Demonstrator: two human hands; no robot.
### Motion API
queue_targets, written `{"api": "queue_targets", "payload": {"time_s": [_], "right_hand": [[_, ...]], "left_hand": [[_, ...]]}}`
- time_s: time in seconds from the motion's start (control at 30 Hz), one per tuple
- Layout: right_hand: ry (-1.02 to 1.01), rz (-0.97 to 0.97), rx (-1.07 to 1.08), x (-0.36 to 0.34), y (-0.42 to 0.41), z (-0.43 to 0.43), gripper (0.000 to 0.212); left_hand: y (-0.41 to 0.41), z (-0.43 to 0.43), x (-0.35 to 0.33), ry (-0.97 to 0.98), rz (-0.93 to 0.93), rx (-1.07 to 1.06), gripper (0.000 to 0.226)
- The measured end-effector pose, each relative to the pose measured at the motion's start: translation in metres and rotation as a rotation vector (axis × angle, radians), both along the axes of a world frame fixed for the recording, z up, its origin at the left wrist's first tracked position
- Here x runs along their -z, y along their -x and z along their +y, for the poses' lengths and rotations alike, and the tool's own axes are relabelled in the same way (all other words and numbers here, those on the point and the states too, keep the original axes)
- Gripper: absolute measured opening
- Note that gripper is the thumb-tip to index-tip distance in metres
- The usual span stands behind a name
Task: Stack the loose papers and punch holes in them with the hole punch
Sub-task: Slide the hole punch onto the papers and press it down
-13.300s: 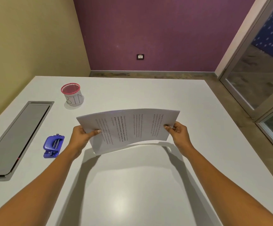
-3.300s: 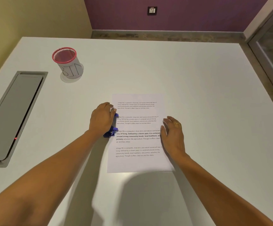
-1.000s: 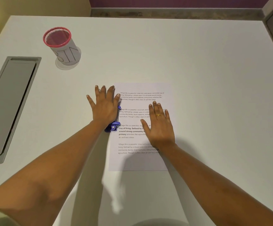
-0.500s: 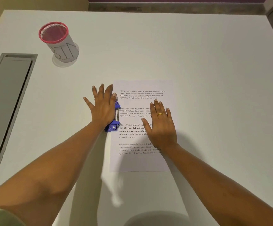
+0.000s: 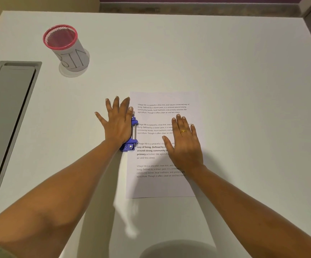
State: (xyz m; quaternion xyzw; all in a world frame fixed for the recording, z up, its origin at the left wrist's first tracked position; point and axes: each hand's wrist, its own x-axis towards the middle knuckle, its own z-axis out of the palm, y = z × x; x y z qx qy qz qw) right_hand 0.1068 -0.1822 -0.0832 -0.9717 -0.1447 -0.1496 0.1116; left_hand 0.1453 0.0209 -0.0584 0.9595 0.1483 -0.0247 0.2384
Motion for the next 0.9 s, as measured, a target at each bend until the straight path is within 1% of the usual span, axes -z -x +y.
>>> {"api": "queue_targets", "payload": {"time_s": [0.37,0.47,0.63,0.9], "right_hand": [[0.009,0.046,0.002,-0.005,0.001,0.000,0.053],[0.004,0.117,0.000,-0.008,0.001,0.000,0.055],[0.006,0.293,-0.020,-0.011,-0.002,-0.002,0.061],[0.026,0.373,-0.021,-0.011,-0.006,-0.001,0.064]], "left_hand": [[0.001,-0.002,-0.004,0.031,-0.018,-0.020,0.045],[0.001,-0.002,-0.006,0.031,-0.012,-0.019,0.046],[0.001,-0.004,-0.010,0.034,0.015,-0.026,0.046],[-0.003,-0.007,-0.017,-0.034,-0.004,0.000,0.048]]}}
